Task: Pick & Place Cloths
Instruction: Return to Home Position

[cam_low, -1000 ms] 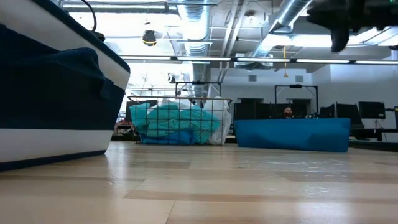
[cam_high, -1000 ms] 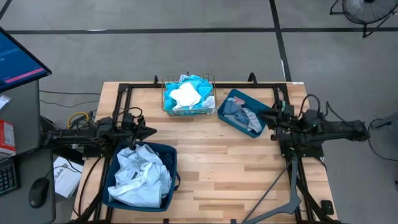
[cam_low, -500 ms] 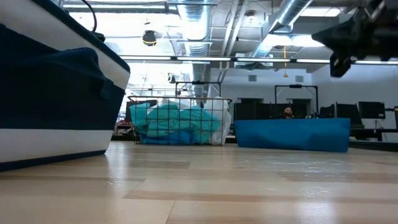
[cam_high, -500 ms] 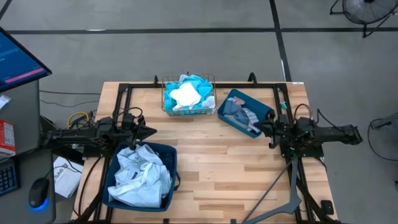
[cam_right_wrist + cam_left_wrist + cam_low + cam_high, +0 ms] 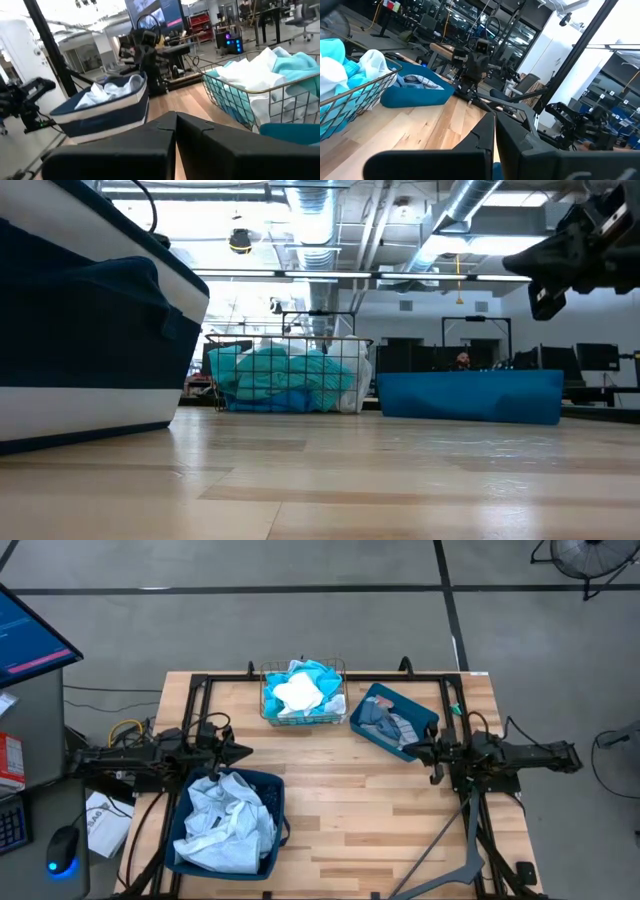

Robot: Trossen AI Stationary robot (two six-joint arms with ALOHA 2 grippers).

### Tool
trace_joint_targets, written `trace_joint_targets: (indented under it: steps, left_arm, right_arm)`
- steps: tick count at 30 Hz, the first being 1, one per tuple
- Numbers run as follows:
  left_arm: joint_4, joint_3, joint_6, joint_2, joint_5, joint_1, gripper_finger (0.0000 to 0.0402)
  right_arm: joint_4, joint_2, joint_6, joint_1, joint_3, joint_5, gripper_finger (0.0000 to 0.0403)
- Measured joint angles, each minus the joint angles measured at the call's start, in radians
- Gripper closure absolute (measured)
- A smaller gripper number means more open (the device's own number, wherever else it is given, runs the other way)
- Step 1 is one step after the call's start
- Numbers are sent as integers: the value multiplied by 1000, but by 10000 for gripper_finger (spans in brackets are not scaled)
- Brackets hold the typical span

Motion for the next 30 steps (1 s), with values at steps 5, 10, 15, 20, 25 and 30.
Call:
trace_joint_targets:
  steps: [5,10,15,20,25,30]
  left_arm:
    - [0,0,0,4,0,0,400]
    - [6,0,0,4,0,0,400]
    - [7,0,0,4,0,0,400]
    - [9,0,0,4,0,0,401]
    - [9,0,0,4,0,0,401]
    - [10,0,0,4,0,0,401]
  right_arm:
    - [-3,12,28,0,0,8,398]
    - [-1,9,29,0,-1,9,398]
    - [-2,10,31,0,-1,9,398]
    - [-1,10,31,0,-1,8,398]
    - [-1,10,31,0,-1,8,398]
    - [-1,10,31,0,-2,8,398]
